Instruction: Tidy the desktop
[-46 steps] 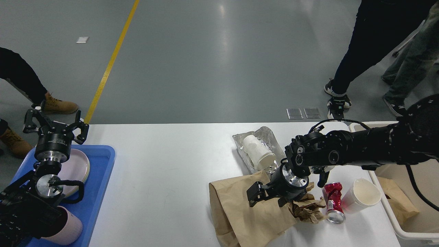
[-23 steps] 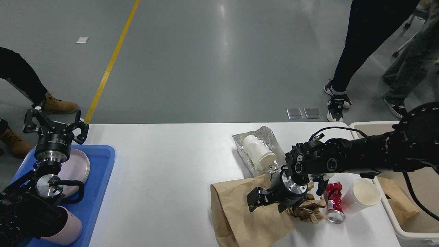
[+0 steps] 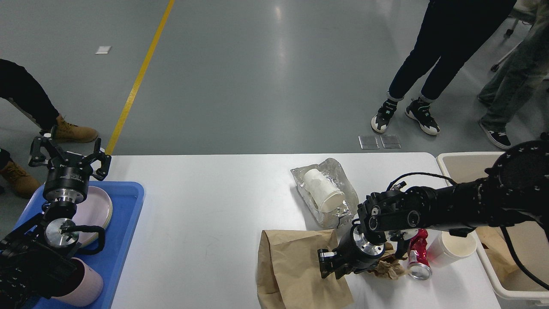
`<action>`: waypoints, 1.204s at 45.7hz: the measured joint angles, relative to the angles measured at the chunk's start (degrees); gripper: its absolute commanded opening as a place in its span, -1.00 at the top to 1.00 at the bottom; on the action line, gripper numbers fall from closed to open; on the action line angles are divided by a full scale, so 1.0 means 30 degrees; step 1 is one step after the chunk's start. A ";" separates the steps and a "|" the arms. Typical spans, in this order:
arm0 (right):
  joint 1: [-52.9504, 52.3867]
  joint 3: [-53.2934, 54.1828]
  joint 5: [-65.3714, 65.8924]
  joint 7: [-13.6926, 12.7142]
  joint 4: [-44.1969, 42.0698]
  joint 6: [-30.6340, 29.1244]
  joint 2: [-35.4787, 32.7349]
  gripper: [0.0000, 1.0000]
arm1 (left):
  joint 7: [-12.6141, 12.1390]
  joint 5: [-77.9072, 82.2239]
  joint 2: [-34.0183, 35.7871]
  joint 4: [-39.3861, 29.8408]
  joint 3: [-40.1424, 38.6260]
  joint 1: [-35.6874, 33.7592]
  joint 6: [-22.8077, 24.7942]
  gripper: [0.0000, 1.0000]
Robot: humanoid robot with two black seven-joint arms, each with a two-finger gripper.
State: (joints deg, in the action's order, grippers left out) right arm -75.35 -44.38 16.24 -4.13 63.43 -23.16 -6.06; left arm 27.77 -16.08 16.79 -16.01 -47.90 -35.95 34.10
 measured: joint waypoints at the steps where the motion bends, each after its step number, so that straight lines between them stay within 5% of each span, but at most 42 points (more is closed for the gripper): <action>1: 0.0025 0.0000 -0.0018 0.0000 0.0002 -0.0003 0.0000 1.00 | 0.0000 0.0000 0.0000 0.0000 0.0000 0.0000 0.0000 -0.92; 28: -0.0777 0.0414 -0.0140 -0.0002 0.0462 -0.2688 -0.0281 1.00 | 0.0001 0.0000 0.0000 -0.0006 0.0000 0.0000 0.0000 -0.92; 29: -0.0982 0.0416 -0.0140 -0.0002 0.0549 -0.2964 -0.0408 0.74 | 0.0000 0.0000 0.0000 -0.0006 0.0000 0.0000 0.0000 -0.92; 32: -0.1702 0.0408 -0.0140 -0.0002 0.0870 -0.3713 -0.1063 -0.80 | 0.0000 -0.0002 0.0000 -0.0006 0.0000 0.0000 0.0000 -0.92; 33: -0.1978 0.0404 -0.0139 -0.0001 0.0977 -0.3875 -0.1352 -1.00 | 0.0000 0.0000 0.0000 -0.0006 0.0000 0.0000 0.0000 -0.92; 43: -0.3676 0.0130 -0.0173 0.0026 0.1256 -0.4646 -0.3342 -1.00 | 0.0001 -0.0002 0.0000 -0.0007 0.0000 0.0000 0.0000 -0.92; 55: -0.8939 -0.2920 -0.0138 0.0058 0.1414 -0.9125 -0.5941 -1.00 | 0.0001 -0.0001 0.0000 -0.0007 0.0000 0.0000 0.0000 -0.92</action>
State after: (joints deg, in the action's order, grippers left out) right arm -102.17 -53.14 15.83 -3.95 67.67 -50.54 -23.89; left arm 27.77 -16.08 16.79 -16.03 -47.90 -35.95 34.10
